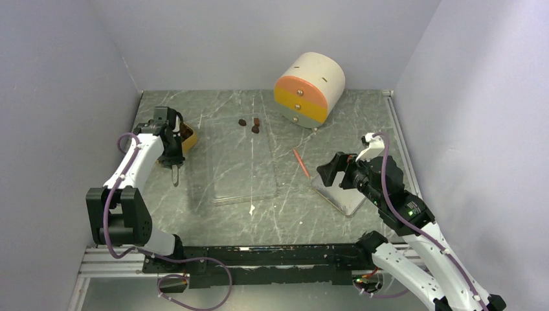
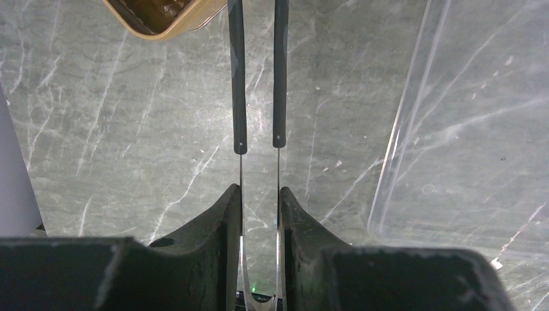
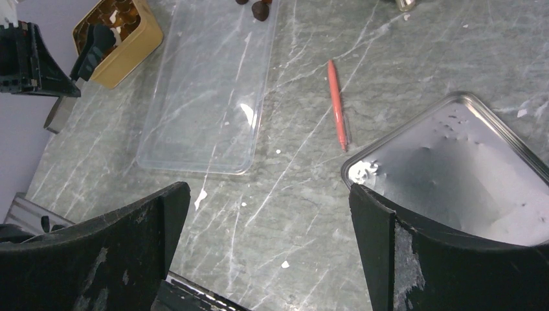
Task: Pack the chocolate
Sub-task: Place the fake chocolate in the packing box.
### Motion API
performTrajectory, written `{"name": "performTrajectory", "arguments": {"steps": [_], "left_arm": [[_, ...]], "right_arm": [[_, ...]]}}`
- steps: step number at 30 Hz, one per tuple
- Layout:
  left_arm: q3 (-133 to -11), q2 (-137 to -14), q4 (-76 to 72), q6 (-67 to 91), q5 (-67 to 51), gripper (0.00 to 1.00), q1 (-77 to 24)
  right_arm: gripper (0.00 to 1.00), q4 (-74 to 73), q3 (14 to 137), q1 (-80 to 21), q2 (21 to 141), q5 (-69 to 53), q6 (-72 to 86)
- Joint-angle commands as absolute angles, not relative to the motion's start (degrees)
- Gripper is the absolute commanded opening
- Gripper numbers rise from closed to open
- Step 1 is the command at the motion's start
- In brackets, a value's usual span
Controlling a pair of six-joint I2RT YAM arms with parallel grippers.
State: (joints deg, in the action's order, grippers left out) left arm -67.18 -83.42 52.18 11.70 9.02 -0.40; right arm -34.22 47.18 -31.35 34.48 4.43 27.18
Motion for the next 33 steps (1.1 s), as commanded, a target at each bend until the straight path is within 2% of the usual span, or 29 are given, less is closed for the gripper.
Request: {"name": "performTrajectory", "arguments": {"steps": [1, 9, 15, 22, 26, 33], "left_arm": [[-70.4, -83.4, 51.7, 11.9, 9.8, 0.29, -0.2], [-72.0, -83.6, 51.3, 11.7, 9.5, 0.34, -0.2], [-72.4, -83.4, 51.3, 11.2, 8.8, 0.34, -0.2], [-75.8, -83.0, 49.3, 7.9, 0.8, 0.32, -0.4], [-77.6, -83.8, 48.3, 6.6, -1.4, 0.32, -3.3], [-80.0, -89.4, 46.6, 4.8, -0.1, 0.34, -14.6]], "right_arm": [[0.99, -32.9, 48.1, -31.6, 34.3, 5.2, 26.7], [0.99, -32.6, 48.3, -31.7, 34.8, 5.4, 26.7], [0.99, -32.4, 48.3, -31.7, 35.0, 5.3, 26.5], [0.99, -32.9, 48.9, -31.6, 35.3, 6.0, 26.4], [0.99, -33.3, 49.3, -31.7, 35.5, 6.4, 26.5], [0.99, -33.1, 49.4, -31.7, 35.9, 6.5, 27.2]]}}
